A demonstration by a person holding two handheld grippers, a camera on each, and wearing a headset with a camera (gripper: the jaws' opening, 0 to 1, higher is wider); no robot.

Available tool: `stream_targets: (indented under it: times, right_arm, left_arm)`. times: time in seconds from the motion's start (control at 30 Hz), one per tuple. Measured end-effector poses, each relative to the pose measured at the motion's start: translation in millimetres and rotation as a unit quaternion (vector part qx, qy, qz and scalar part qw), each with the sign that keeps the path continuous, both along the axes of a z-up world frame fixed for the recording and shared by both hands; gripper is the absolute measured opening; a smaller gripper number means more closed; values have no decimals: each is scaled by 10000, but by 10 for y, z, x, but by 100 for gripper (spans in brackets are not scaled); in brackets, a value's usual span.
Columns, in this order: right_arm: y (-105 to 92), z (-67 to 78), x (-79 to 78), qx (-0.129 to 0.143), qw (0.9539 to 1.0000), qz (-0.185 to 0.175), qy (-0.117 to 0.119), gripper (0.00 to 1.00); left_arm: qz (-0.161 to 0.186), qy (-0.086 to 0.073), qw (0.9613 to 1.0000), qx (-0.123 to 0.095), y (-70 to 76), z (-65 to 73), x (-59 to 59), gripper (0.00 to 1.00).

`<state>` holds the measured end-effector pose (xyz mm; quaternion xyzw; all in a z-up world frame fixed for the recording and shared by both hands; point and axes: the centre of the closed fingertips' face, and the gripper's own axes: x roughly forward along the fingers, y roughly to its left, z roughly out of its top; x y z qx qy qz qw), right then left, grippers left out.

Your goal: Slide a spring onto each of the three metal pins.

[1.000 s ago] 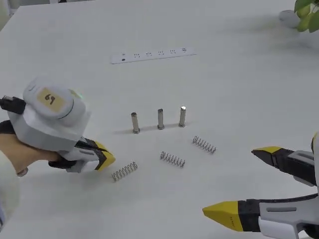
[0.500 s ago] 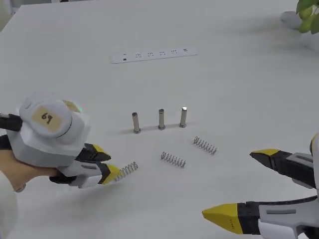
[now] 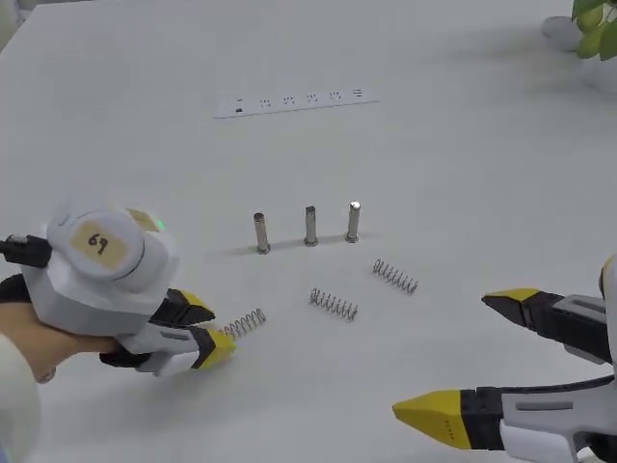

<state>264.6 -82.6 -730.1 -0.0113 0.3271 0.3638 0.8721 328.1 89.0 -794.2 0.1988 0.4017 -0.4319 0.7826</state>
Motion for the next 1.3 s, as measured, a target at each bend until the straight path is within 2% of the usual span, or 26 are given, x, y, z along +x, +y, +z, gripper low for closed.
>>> stream_targets:
  times: [0.1,0.17,0.23,0.37,0.77,1.0,1.1,1.13,1.17,1.2,1.23,1.3]
  right_arm:
    - [-4,6,3,16,10000,-21,-6,90]
    - [-4,3,1,1,10000,-11,-6,90]
    - [2,1,-4,6,10000,1,6,90]
    - [16,1,-5,11,10000,9,9,89]
    - [-23,2,16,-46,10000,-47,4,91]
    - [-22,5,20,-31,10000,-32,-7,90]
    - [-15,7,19,-50,10000,9,-6,90]
    - [-11,9,20,-46,10000,17,-5,90]
    - [-6,13,22,-40,10000,27,-15,90]
    - [-3,16,25,-37,10000,29,-19,90]
    - [0,19,28,-30,10000,28,-26,90]
    - [15,25,32,3,10000,30,-28,90]
  left_arm:
    - [-43,2,9999,104,27,-37,-12,14]
    - [-45,3,10000,79,22,-33,-12,14]
    - [-59,-70,10000,32,-2,-18,9,15]
    - [-144,-128,9998,90,-24,-29,16,13]
    - [-55,-78,9998,175,7,-75,21,9]
    - [-4,-97,9998,156,17,-93,18,5]
    - [33,-104,9999,79,4,-100,19,3]
    - [33,-109,9999,90,7,-111,15,3]
    - [-24,-105,9997,236,40,-160,-3,2]
    - [-113,-182,9991,359,79,-164,-13,2]
    - [-48,-136,9996,231,42,-174,-7,2]
    - [-24,-179,9997,181,35,-150,18,2]
